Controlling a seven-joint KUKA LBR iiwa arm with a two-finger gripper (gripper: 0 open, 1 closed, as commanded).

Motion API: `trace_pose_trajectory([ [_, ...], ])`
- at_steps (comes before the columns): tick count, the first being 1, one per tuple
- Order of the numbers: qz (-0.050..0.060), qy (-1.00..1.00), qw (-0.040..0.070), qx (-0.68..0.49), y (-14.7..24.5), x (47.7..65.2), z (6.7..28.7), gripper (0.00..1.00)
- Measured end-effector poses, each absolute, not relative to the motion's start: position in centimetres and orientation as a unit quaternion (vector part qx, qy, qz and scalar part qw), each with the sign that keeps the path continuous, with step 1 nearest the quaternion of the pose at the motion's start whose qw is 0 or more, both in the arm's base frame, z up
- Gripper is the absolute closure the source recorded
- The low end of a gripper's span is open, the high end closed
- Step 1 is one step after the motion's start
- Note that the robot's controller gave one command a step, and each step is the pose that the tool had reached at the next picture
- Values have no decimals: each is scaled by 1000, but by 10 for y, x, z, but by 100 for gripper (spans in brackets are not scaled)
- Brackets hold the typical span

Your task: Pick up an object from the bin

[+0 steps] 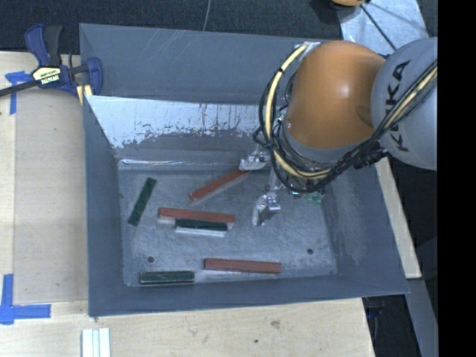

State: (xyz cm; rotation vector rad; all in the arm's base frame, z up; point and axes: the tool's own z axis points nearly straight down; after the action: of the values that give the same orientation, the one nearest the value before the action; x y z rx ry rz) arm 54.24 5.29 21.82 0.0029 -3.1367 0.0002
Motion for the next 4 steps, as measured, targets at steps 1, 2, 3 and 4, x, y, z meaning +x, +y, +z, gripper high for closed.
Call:
trace_pose_trajectory([
  [1,0,-1000,-2,0,53,544,222,0],
  [2,0,-999,-4,36,86,551,153,0],
  [3,0,-1000,1,-18,107,555,146,0],
  [4,0,-1000,-2,5,103,557,123,0],
])
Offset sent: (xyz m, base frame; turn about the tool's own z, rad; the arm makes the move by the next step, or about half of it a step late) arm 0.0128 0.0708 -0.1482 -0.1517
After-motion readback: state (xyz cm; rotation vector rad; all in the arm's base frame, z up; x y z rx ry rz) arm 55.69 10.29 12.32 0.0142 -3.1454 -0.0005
